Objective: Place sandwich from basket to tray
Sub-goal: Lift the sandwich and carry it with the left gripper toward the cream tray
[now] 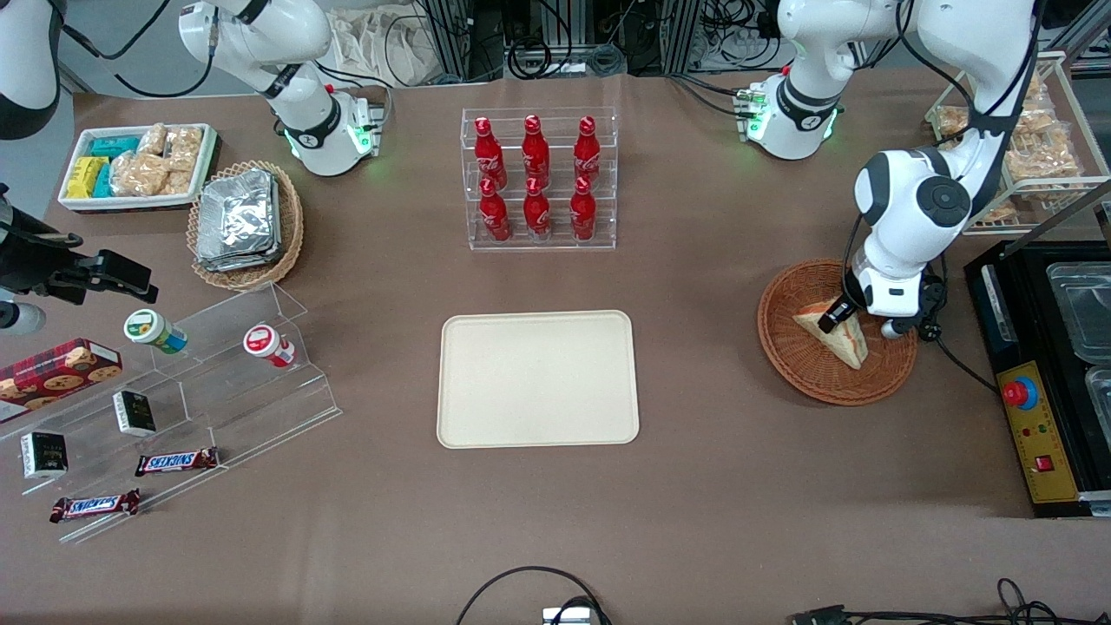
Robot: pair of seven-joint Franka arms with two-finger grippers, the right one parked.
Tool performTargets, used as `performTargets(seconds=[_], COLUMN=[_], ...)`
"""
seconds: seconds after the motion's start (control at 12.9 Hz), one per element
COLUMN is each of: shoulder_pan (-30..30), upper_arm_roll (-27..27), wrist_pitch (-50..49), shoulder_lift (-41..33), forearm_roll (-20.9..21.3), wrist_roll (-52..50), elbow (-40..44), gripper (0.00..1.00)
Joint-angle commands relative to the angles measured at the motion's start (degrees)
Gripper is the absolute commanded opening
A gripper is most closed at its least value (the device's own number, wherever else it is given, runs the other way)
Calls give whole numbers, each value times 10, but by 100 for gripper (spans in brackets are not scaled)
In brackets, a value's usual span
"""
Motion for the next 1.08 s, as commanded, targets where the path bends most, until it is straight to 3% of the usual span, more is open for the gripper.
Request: performTargets(seconds=[0.0,0.31,0.62,1.01], shoulder_pan=[-4,-7,-7,-7], upper_arm_roll=[-3,-25,-94,-176], wrist_pitch=[7,-85,-192,-227], shoulder_lift=[-22,-82,-95,-66], forearm_roll=[-1,13,82,82], wrist_roll=[-12,-2,2,43], elbow=[-10,11,88,163], gripper=[22,22,22,21])
